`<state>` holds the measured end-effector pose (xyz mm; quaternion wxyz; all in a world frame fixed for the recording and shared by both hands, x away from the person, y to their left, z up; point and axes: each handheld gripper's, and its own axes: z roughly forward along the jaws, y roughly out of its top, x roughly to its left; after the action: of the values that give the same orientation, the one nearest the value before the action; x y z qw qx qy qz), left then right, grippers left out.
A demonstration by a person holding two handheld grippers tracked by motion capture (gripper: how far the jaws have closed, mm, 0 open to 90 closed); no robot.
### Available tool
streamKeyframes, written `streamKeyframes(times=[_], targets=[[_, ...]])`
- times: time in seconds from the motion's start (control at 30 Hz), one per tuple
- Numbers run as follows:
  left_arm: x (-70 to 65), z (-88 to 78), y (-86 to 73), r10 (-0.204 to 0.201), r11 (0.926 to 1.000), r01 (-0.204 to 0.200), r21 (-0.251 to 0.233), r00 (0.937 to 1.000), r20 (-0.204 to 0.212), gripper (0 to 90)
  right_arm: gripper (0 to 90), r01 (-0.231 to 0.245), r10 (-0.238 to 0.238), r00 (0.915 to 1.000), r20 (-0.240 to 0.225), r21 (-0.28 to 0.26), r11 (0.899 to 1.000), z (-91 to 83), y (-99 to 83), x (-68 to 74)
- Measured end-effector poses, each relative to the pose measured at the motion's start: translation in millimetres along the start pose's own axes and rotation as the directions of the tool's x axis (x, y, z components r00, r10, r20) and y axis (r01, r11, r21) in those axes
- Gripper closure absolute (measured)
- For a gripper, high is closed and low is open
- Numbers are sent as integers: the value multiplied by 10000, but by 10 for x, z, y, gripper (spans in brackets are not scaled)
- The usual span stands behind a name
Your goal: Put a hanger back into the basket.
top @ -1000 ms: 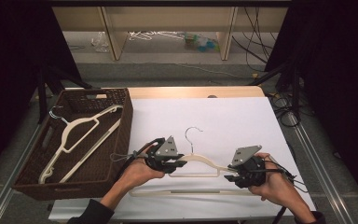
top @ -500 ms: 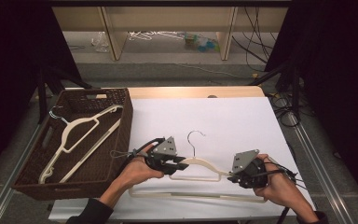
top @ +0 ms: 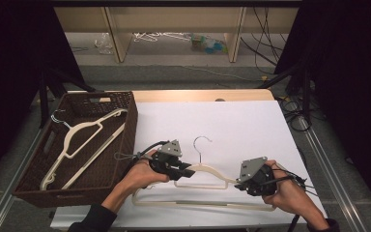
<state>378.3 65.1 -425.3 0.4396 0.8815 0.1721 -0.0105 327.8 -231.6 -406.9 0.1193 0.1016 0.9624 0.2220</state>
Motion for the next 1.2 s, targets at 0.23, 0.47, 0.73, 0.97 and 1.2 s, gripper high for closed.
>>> streamKeyframes(times=[0.23,0.47,0.73,0.97,1.2], targets=[[-91,-15,46,410,9990,-411,195,9992,37,775,806,-60,59,9999,90,109,9999,24,-24,-17],[-214,-84,78,661,9976,-667,210,9974,274,819,758,-358,359,9992,189,-91,9993,18,-45,-40],[-342,-161,184,875,9961,-873,128,9960,-162,855,459,-1839,2025,9731,1101,-1587,9700,-115,-54,-116],[-265,-265,180,286,9996,-289,-25,9975,-653,855,359,-2663,3085,9427,1273,-2705,9252,-257,-78,-180],[-202,-426,209,-424,9978,378,-548,9955,-853,854,297,-3512,4081,9070,1042,-3476,8694,-235,-120,-186]])
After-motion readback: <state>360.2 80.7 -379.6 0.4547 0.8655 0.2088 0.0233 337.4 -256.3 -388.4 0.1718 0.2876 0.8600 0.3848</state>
